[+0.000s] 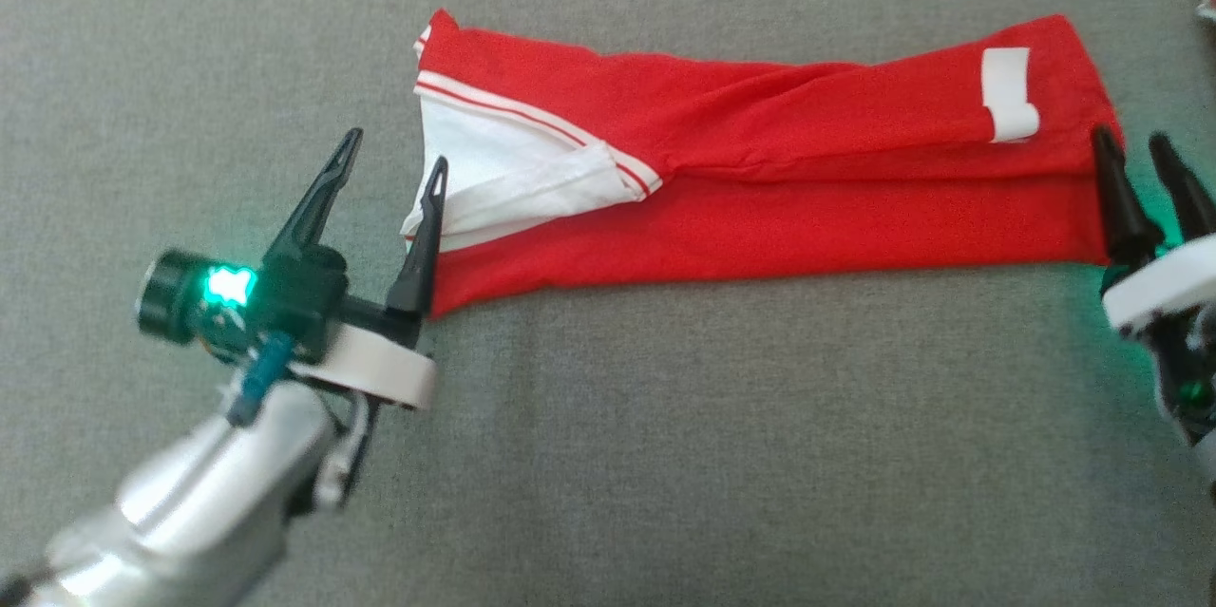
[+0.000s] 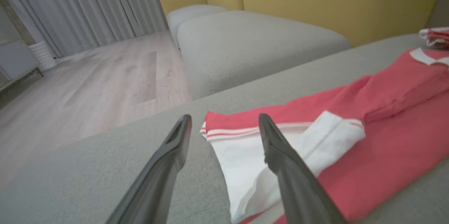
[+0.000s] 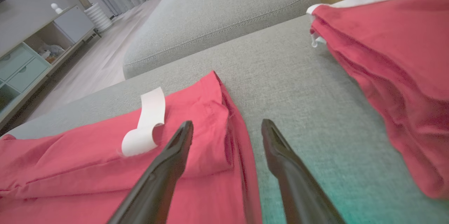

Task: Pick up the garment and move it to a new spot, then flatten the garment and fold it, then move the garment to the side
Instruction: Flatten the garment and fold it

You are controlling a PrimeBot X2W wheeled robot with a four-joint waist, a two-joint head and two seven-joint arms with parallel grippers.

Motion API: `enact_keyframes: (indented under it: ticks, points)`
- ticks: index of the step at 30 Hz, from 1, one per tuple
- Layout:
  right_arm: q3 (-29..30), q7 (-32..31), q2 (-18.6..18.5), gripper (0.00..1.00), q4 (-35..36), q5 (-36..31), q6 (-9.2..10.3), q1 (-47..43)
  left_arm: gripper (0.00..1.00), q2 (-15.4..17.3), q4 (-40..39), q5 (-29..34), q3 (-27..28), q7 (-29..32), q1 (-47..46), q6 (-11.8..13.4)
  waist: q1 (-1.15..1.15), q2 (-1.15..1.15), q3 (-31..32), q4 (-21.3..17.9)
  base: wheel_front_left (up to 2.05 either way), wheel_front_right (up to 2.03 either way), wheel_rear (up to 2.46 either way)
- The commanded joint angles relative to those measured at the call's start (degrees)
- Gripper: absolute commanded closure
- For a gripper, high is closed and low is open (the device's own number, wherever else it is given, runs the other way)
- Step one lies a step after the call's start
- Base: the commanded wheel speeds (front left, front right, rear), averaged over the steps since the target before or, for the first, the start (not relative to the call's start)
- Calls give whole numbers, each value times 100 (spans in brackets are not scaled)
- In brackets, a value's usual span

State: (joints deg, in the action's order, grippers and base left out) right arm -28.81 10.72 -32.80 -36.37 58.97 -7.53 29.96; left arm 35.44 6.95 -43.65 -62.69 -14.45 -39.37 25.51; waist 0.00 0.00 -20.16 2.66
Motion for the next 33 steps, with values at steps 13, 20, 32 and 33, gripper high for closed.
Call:
enact_keyframes:
  ticks: [13, 20, 32, 33]
  points:
    - [1401, 426, 845, 0, -50, -1145, 4, -875, 0, -1587, -528, 2543, 2539, -54, 2324, 592, 0, 0, 589, 73, 0, 0, 0]
    - [1698, 281, 1030, 0, -679, -1499, 4, -459, 0, -2036, -673, 3179, 2896, -54, 2764, 352, 0, 0, 648, 311, 0, 0, 0]
    - [1948, -462, 1444, 100, -2283, -1979, 4, 211, 0, -2510, -688, 3728, 3512, -54, 3061, -153, 0, 0, 582, 578, 0, 0, 0]
    - [1933, -459, 1453, 100, -2276, -1982, 4, 194, 0, -2530, -682, 3748, 3558, -54, 3088, -177, 0, 0, 608, 562, 0, 0, 0]
